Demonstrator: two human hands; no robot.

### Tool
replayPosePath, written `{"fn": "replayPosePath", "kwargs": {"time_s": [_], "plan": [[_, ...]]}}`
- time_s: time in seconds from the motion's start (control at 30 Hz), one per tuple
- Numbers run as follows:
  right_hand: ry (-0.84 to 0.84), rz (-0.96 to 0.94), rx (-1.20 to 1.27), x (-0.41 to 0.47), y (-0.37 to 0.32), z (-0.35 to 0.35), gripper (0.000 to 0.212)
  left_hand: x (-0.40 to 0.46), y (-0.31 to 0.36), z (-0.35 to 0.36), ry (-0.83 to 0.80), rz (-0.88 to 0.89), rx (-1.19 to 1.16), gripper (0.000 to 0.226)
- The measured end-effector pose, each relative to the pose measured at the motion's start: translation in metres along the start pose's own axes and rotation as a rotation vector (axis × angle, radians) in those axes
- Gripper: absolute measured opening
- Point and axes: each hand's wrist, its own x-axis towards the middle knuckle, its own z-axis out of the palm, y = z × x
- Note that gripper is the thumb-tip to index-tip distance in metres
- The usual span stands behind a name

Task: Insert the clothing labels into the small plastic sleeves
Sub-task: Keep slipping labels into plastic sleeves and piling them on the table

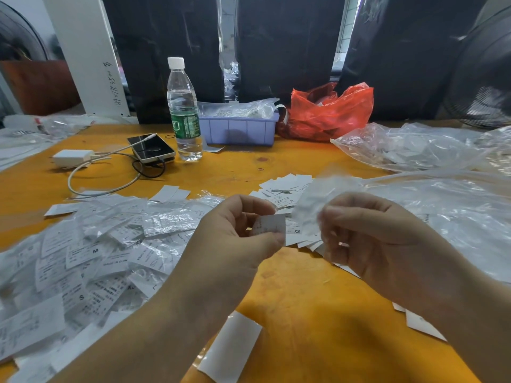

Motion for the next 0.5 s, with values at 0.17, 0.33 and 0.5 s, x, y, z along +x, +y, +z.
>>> {"fn": "replayPosePath", "kwargs": {"time_s": [0.17,0.33,0.5], "plan": [[-0.116,0.031,0.135,0.0,0.0,-0.001,0.03,0.0,0.004,0.003,-0.066,-0.073,-0.173,0.034],[-0.159,0.174,0.042,-0.002,0.007,0.007,0.017,-0.003,0.006,0.006,-0.104,-0.201,-0.266,0.04],[-0.074,0.154,-0.045,-0.002,0.008,0.008,0.018,-0.005,0.009,0.005,-0.203,-0.3,-0.32,0.032]]}}
